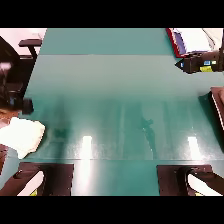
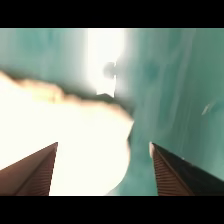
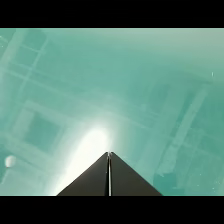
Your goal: Fold the shirts.
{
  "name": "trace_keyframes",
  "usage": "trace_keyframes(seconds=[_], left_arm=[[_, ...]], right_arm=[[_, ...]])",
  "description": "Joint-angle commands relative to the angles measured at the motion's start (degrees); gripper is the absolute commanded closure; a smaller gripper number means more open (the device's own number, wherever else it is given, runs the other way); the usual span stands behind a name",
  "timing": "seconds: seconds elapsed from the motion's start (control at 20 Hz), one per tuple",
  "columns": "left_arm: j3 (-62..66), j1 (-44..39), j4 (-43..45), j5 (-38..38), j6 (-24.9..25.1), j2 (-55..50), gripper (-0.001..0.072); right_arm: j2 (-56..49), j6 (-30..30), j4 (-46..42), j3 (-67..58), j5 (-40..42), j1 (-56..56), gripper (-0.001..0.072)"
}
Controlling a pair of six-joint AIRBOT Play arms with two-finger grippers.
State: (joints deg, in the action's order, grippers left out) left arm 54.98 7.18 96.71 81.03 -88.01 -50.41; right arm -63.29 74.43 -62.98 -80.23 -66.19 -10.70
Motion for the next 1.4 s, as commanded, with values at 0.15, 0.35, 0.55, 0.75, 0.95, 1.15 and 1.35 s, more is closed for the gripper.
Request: trace_keyframes(seconds=[0.15, 0.35, 0.55, 0.75, 0.95, 1.15, 1.35], left_arm=[[-16.2, 3.3, 2.4, -4.0, -0.9, 0.7, 0.0107], [-16.2, 3.3, 2.6, -3.9, -2.7, 0.7, 0.0343], [-15.1, 3.3, 3.4, -3.9, -2.5, 0.7, 0.0685], [1.4, 1.8, 2.5, -1.0, -2.6, 0.9, 0.0687], [26.4, -7.7, -1.4, 2.7, -2.6, 0.8, 0.0688], [40.2, -20.3, -2.2, 1.9, -3.5, 0.6, 0.0689], [42.2, -30.7, -2.1, -0.1, -3.5, -2.2, 0.0689]], right_arm=[[0.0, 0.0, 0.0, 0.0, 0.1, -0.1, 0.0696], [0.0, 0.0, 0.0, 0.0, 0.2, -0.1, 0.0696], [0.1, 0.0, 0.0, -0.1, 0.2, -0.1, 0.0697], [0.1, 0.0, 0.0, -5.0, 0.0, 0.0, 0.0697], [0.0, 0.0, 0.0, -14.2, 0.0, -0.3, 0.0697], [0.0, 0.0, -0.1, -19.9, 0.0, 0.9, 0.0697], [0.0, 0.0, 0.0, -22.2, -0.3, 3.1, 0.0697]])
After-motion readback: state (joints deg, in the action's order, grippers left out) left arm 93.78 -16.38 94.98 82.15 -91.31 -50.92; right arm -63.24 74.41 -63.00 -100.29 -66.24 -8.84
